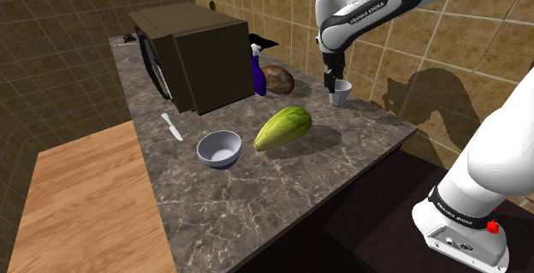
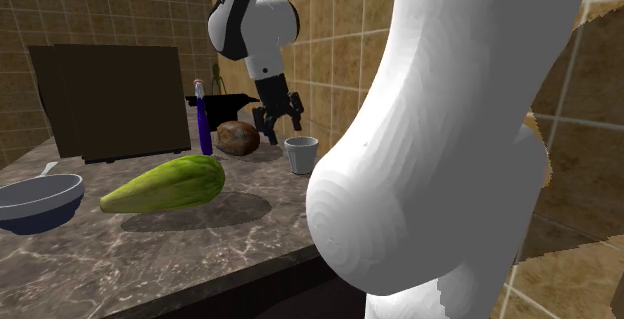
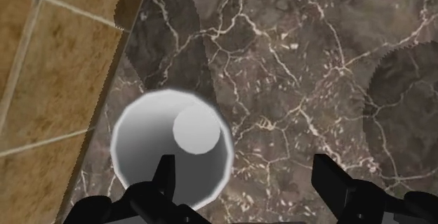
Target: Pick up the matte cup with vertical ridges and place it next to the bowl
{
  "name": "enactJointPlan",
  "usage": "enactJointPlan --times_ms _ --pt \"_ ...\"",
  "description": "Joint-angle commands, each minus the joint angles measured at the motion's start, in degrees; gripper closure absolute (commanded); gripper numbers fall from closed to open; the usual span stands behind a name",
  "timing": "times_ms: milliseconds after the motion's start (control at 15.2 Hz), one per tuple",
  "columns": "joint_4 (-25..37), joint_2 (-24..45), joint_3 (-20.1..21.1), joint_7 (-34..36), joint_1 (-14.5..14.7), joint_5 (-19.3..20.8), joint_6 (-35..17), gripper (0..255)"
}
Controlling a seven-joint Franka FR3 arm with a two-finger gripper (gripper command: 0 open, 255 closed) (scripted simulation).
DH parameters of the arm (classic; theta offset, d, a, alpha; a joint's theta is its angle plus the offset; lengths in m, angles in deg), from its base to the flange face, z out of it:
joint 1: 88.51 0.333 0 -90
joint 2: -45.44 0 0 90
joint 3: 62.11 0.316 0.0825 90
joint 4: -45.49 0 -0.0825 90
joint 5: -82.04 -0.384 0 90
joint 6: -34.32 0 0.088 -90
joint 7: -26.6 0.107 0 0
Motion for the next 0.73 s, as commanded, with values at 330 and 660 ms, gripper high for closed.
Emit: enactJointPlan --times_ms 330,660 --pt "-1.11 3.80 -0.85 -0.22 -0.83 0.86 -5.21 0" --pt "-1.70 4.39 -1.00 -0.16 -0.99 1.01 -6.42 0"
